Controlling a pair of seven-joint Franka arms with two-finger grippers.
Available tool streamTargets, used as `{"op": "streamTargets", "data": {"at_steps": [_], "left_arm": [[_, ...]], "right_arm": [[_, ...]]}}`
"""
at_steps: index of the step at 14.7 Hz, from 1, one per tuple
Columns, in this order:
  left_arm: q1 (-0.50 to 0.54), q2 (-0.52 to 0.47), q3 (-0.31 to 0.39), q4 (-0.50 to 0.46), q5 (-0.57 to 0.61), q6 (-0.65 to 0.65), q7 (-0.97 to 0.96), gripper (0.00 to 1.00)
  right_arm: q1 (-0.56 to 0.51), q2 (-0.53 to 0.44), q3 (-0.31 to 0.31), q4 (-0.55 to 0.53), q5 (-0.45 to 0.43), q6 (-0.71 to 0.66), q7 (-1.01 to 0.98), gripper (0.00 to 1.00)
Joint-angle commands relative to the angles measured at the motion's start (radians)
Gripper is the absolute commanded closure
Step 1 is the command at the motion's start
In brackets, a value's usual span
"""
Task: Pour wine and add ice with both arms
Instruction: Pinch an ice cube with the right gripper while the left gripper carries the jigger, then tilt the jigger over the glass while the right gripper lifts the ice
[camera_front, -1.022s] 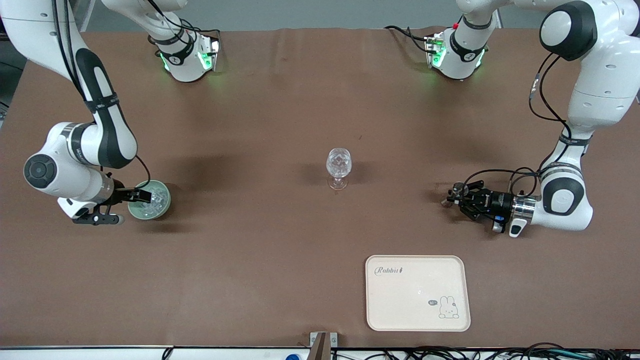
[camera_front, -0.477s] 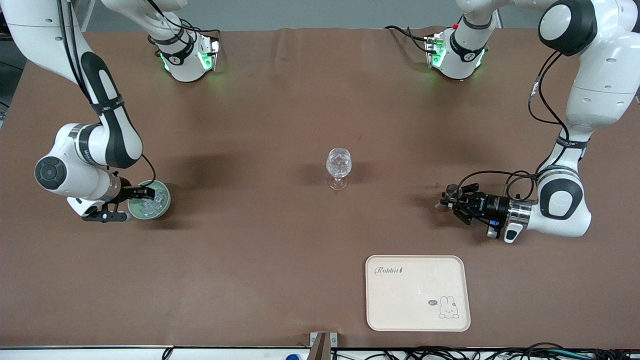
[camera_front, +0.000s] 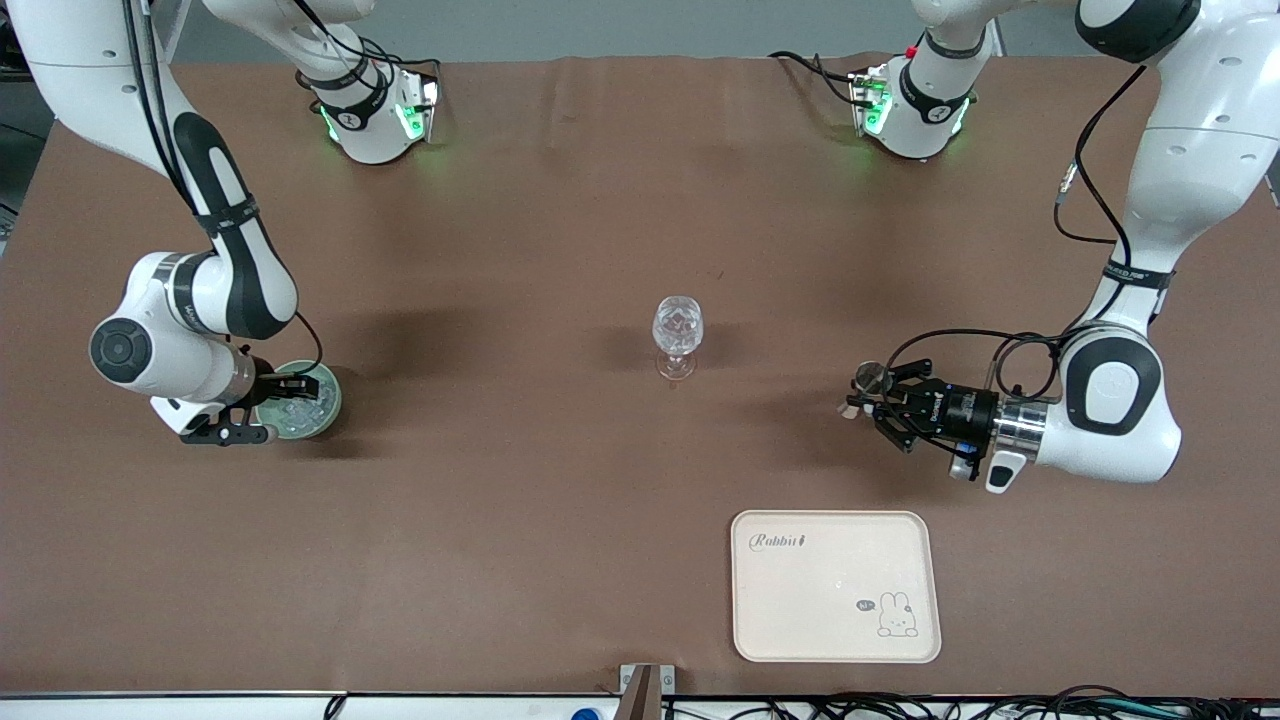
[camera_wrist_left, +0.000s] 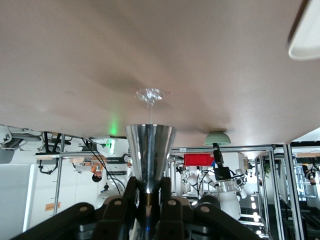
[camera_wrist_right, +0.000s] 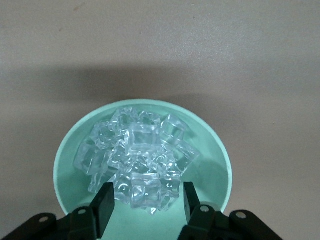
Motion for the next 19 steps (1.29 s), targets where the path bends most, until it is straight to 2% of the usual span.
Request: {"op": "streamTargets", "data": {"at_steps": [1,4,7,9,10,15,19], "left_arm": [[-0.053,-0.071,-0.010,-0.034,-0.008,0.049,-0.084,0.99],[-0.146,-0.133,-0.008,-0.040,0.003,0.124,-0.195,0.99],[-0.223,-0.165,-0.008,-0.048,0.021,0.192,-0.294,1.00],[-0.277,-0.185,-0.008,-0.048,0.099,0.223,-0.379,0.99],[-0.295,-0.194,-0.008,-0.048,0.139,0.224,-0.423,1.00],[-0.358,-0.228,-0.010,-0.065,0.265,0.224,-0.535,0.99],[-0.383,-0.240,-0.011,-0.065,0.348,0.224,-0.606,0.99]], "right_arm": [[-0.004,-0.008,0.006,-0.017,0.018,0.014,-0.014,0.39],[-0.006,-0.008,0.006,-0.015,0.018,0.014,-0.014,0.50],[-0.007,-0.011,0.006,-0.015,0.018,0.011,-0.014,0.73],[-0.009,-0.011,0.006,-0.013,0.018,0.011,-0.012,0.86],[-0.009,-0.014,0.006,-0.010,0.018,0.009,-0.012,0.90],[-0.013,-0.086,0.000,0.051,0.018,-0.059,-0.006,0.92],[-0.042,-0.140,-0.003,0.213,0.016,-0.303,-0.011,0.93]]}}
